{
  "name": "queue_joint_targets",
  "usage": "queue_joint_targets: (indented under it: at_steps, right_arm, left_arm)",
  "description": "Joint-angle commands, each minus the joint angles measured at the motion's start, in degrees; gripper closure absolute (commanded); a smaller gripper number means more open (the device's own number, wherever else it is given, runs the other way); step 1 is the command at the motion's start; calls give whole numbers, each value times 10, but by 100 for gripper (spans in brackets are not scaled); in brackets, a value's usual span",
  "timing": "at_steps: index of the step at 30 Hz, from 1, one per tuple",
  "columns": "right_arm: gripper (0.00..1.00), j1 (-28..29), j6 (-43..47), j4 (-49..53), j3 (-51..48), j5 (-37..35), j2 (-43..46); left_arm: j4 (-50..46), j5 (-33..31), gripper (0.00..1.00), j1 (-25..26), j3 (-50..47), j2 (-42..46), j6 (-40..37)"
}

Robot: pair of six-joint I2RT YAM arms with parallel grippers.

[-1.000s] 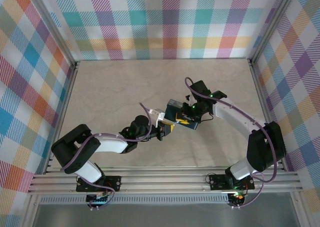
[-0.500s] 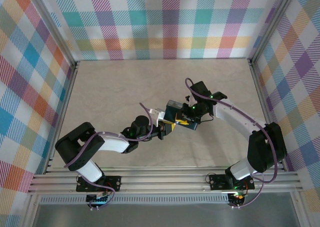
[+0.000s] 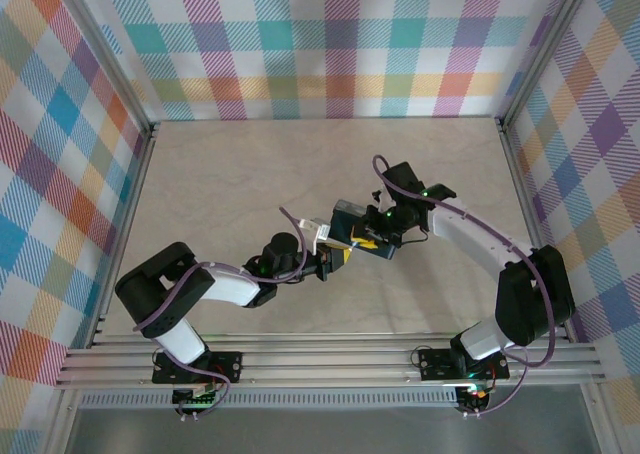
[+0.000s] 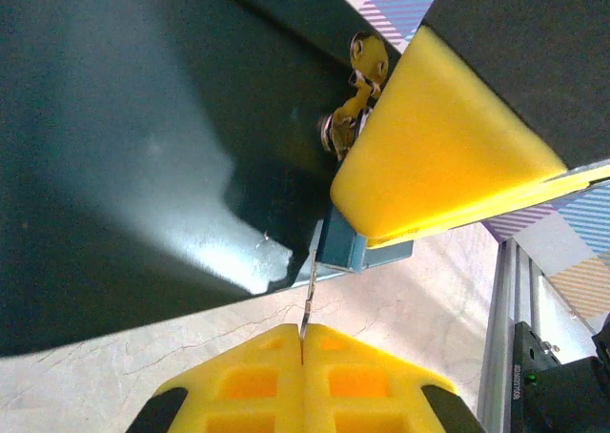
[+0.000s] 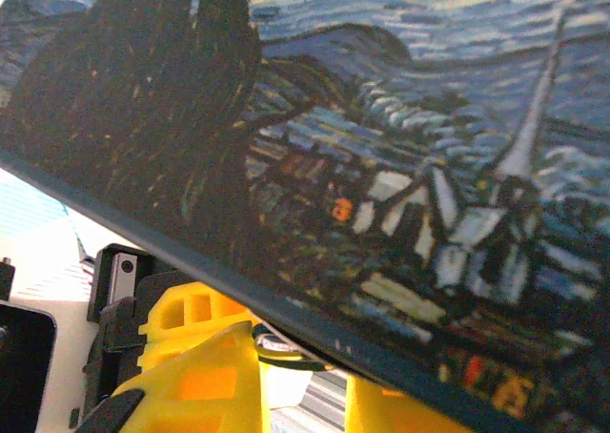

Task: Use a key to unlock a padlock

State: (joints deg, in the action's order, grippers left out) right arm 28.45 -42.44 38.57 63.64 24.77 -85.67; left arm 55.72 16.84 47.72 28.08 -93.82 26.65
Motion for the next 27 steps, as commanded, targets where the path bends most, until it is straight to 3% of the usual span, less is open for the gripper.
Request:
queue_joint_targets:
  at_steps: [1,27]
  right_arm:
    - [100,-5,-5,-21,-3,16,17]
    - [100,-5,-3,-23,-13,22,20]
  left_arm:
    - [38,10,100,3,-15,-2,9]
    - [34,-3,100,2,-6,25,20]
